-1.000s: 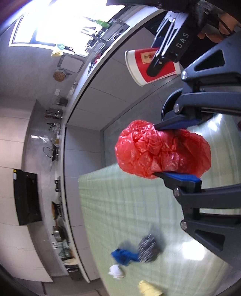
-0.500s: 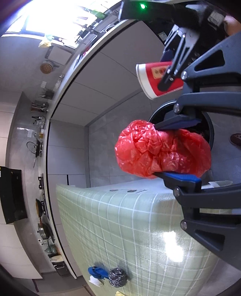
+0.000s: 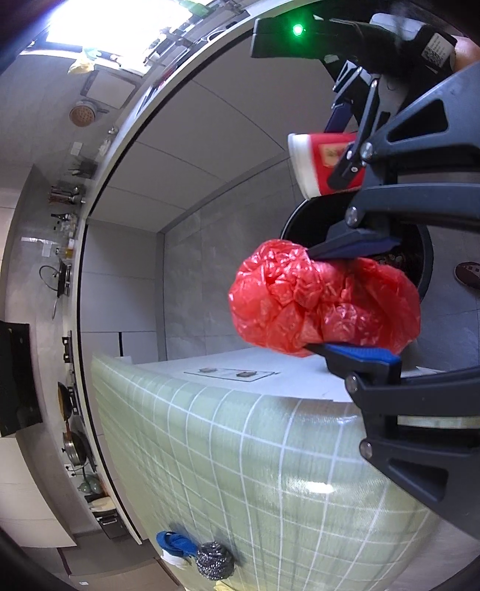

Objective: Collect trash
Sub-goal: 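Carry the red bag and red cup over the black bucket and open both tools, then move both tools back toward the remaining cloths and scrubber on the island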

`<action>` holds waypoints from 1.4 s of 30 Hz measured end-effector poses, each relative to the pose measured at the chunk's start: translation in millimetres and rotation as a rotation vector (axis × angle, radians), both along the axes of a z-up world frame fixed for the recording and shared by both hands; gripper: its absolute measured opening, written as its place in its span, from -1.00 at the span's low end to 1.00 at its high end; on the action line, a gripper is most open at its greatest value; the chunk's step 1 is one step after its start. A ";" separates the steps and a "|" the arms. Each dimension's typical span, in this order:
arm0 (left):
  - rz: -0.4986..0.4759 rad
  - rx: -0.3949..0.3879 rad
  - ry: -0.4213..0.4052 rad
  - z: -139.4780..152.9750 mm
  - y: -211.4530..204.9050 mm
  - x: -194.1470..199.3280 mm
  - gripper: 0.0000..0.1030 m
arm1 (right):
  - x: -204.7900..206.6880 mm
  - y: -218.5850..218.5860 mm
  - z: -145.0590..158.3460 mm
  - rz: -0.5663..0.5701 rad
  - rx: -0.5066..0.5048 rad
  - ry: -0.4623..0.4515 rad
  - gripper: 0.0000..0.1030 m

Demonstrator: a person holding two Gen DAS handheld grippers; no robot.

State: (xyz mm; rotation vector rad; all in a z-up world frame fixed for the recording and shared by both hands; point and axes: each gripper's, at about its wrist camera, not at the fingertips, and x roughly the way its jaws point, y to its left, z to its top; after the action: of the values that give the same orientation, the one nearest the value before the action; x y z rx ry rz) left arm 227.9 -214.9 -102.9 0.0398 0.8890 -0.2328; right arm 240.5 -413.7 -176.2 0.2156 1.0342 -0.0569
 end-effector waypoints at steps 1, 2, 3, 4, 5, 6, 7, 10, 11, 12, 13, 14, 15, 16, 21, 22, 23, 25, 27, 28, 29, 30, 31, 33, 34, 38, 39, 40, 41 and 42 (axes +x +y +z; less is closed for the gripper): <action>0.001 0.002 0.004 -2.3 -2.1 1.6 -0.20 | 0.8 -2.5 -1.2 -0.004 -0.002 -0.001 0.31; 0.003 0.003 0.007 -3.7 -4.4 3.5 -0.20 | 2.3 -5.0 -1.3 -0.014 -0.005 -0.005 0.31; 0.002 0.004 0.013 -6.9 -7.5 4.4 -0.20 | 2.8 -8.0 -0.6 -0.020 0.000 -0.012 0.31; -0.001 0.003 0.023 -11.0 -11.0 5.9 -0.20 | 2.6 -10.3 0.7 -0.025 0.001 -0.022 0.31; -0.008 -0.001 0.038 -15.8 -15.7 7.8 -0.20 | 2.7 -13.8 2.7 -0.033 -0.005 -0.036 0.31; -0.016 -0.003 0.053 -20.1 -19.6 9.1 -0.20 | 2.8 -15.6 3.6 -0.039 -0.009 -0.042 0.31; -0.022 -0.006 0.069 -26.9 -24.7 10.2 -0.19 | 2.8 -19.4 4.9 -0.051 -0.007 -0.050 0.31; -0.022 -0.007 0.117 -44.2 -36.2 15.8 -0.03 | 0.9 -30.1 7.4 -0.078 -0.009 -0.066 0.31; -0.023 0.003 0.129 -48.2 -39.7 18.3 0.22 | 0.7 -31.7 7.3 -0.083 -0.015 -0.067 0.31; -0.022 0.019 0.137 -50.7 -43.1 19.8 0.47 | -0.3 -34.7 6.7 -0.088 -0.021 -0.068 0.31; -0.022 0.036 0.139 -51.4 -46.6 20.8 0.54 | -1.3 -37.6 5.8 -0.096 -0.025 -0.068 0.31; -0.025 0.033 0.131 -49.3 -48.4 20.4 0.57 | -2.6 -41.0 4.8 -0.106 -0.026 -0.067 0.31; -0.025 0.030 0.121 -45.9 -50.1 19.4 0.60 | -4.0 -44.4 3.7 -0.116 -0.024 -0.065 0.31; -0.024 0.035 0.110 -41.5 -51.7 18.3 0.65 | -5.4 -47.3 3.2 -0.126 -0.027 -0.062 0.31; -0.021 0.041 0.042 -7.9 -49.4 11.0 0.72 | -7.7 -47.2 14.0 -0.139 -0.044 -0.067 0.31; -0.023 0.037 0.037 -0.7 -47.5 9.5 0.72 | -8.2 -45.3 17.8 -0.140 -0.048 -0.072 0.31; -0.023 0.030 0.030 7.5 -44.2 9.1 0.72 | -8.3 -42.7 24.4 -0.145 -0.049 -0.079 0.31; -0.022 0.017 0.016 27.4 -37.1 4.3 0.72 | -8.7 -36.2 40.8 -0.151 -0.059 -0.100 0.31; -0.023 0.010 0.001 43.6 -28.5 3.1 0.72 | -10.2 -29.1 54.1 -0.151 -0.071 -0.110 0.31; -0.021 0.006 -0.010 52.7 -21.7 1.1 0.72 | -11.1 -26.1 60.8 -0.151 -0.071 -0.118 0.32; -0.023 -0.007 -0.016 60.1 -15.2 0.2 0.72 | -12.0 -20.9 70.3 -0.154 -0.069 -0.129 0.32; -0.021 -0.014 -0.022 66.9 -8.8 -1.4 0.72 | -13.5 -14.7 79.2 -0.153 -0.068 -0.144 0.33; -0.021 -0.018 -0.032 74.9 -0.3 -3.1 0.72 | -14.1 -10.1 85.2 -0.152 -0.071 -0.154 0.38; -0.023 -0.021 -0.048 82.9 12.7 -1.7 0.74 | -14.8 6.0 101.1 -0.152 -0.085 -0.177 0.44; -0.020 -0.019 -0.059 89.3 23.2 -3.7 0.74 | -15.6 12.1 106.9 -0.153 -0.085 -0.185 0.44; -0.008 -0.040 -0.065 97.9 60.9 0.7 0.74 | -17.8 48.6 130.7 -0.149 -0.093 -0.225 0.45; -0.005 -0.041 -0.069 99.6 70.7 1.2 0.74 | -18.8 58.8 134.9 -0.146 -0.094 -0.231 0.45; 0.000 -0.041 -0.076 101.2 83.4 1.8 0.74 | -20.1 68.7 138.7 -0.143 -0.094 -0.237 0.45; 0.002 -0.039 -0.078 101.6 88.7 3.6 0.74 | -20.7 80.4 141.9 -0.141 -0.095 -0.241 0.46; 0.003 -0.041 -0.080 103.0 101.0 3.2 0.74 | -20.5 93.4 145.0 -0.138 -0.096 -0.245 0.46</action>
State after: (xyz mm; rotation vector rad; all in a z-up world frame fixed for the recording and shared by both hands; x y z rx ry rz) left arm 231.1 -113.9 0.1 0.0097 0.8044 -0.2449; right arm 220.0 -320.3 -31.2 0.2009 0.7693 -0.2000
